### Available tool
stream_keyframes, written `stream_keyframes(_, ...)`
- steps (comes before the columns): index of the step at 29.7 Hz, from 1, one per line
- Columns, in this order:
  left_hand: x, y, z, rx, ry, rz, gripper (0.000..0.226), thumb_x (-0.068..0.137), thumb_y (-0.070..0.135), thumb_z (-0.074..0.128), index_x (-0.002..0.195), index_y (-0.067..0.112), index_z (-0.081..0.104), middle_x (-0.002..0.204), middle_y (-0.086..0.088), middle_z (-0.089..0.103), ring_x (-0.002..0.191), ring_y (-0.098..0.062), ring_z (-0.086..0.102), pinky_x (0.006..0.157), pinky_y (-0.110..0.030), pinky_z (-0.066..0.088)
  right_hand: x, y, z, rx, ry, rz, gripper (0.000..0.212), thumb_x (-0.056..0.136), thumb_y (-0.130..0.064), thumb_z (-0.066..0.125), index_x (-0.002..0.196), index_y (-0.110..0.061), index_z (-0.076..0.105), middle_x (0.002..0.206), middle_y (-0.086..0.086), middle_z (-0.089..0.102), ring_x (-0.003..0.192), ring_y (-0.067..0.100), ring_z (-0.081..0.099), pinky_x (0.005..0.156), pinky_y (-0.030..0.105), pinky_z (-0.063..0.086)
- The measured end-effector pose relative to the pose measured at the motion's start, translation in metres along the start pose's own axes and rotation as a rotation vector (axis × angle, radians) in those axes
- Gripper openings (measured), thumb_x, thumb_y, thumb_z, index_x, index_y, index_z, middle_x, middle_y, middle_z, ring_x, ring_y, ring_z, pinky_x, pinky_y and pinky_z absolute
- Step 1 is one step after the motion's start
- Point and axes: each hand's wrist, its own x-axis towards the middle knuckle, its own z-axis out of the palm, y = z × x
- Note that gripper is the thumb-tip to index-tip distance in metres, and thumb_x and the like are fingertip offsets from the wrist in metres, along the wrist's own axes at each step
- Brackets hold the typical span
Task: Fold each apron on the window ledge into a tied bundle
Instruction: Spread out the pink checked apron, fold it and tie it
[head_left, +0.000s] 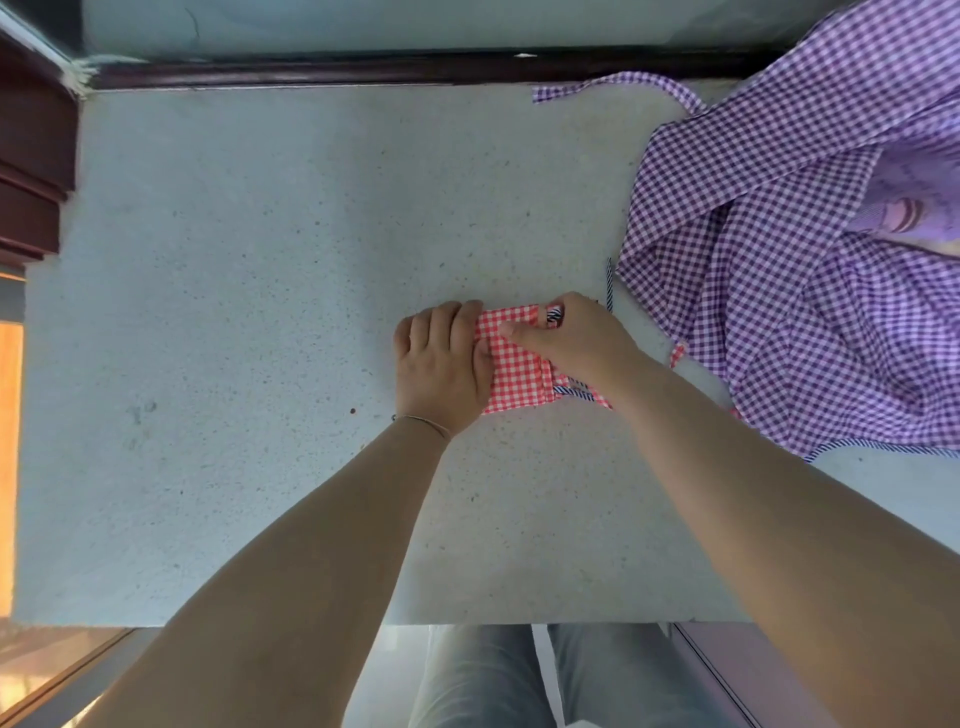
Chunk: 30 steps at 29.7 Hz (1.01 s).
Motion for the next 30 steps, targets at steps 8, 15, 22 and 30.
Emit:
stream_keyframes(8,-0.008,0.007,-0.012,0.066,-0.13,-0.029,0.057,0.099,0.053,0.017,0.128,0.014,0.048,0.113,-0.01,0.06,0.099,-0.031,0.054,0.091,-0.048,0.042,-0.007,-0.018,-0.012,-0.028,-0.211,0.039,0.067,0.074,-0.062,0.068,0.119,-0.015,0.054,0.105,0.0,0.061,0.09,0.019,0.058,0.079,0.03,0.047)
stream_keyframes(15,-0.009,0.005,-0.052,0.032,-0.465,-0.037,0.097,0.08,0.076,0.037,0.153,0.022,0.004,0.144,-0.005,0.043,0.127,-0.027,0.042,0.1,-0.045,0.042,-0.056,0.004,0.021,0.224,-0.026,-0.199,0.027,0.085,-0.034,0.069,0.1,-0.017,0.054,0.083,-0.004,0.064,0.067,0.012,0.059,0.054,0.016,0.046)
stream_keyframes(22,0.001,0.004,-0.097,-0.322,-0.883,-0.05,0.078,0.079,0.061,0.062,0.144,0.03,0.031,0.126,-0.001,0.061,0.113,-0.024,0.057,0.1,-0.04,0.046,-0.105,-0.007,0.006,0.136,0.029,-0.366,0.025,0.085,-0.023,0.07,0.1,-0.028,0.05,0.099,-0.009,0.061,0.086,0.012,0.06,0.069,0.025,0.055)
stream_keyframes(30,0.008,0.042,-0.177,-0.451,-0.756,-0.004,0.034,0.083,0.054,0.061,0.097,0.024,0.054,0.084,0.007,0.061,0.079,-0.015,0.06,0.079,-0.031,0.051,-0.159,-0.032,-0.028,0.401,0.168,-0.355,0.022,0.087,-0.029,0.068,0.099,-0.027,0.05,0.096,-0.013,0.06,0.094,0.011,0.059,0.083,0.023,0.047)
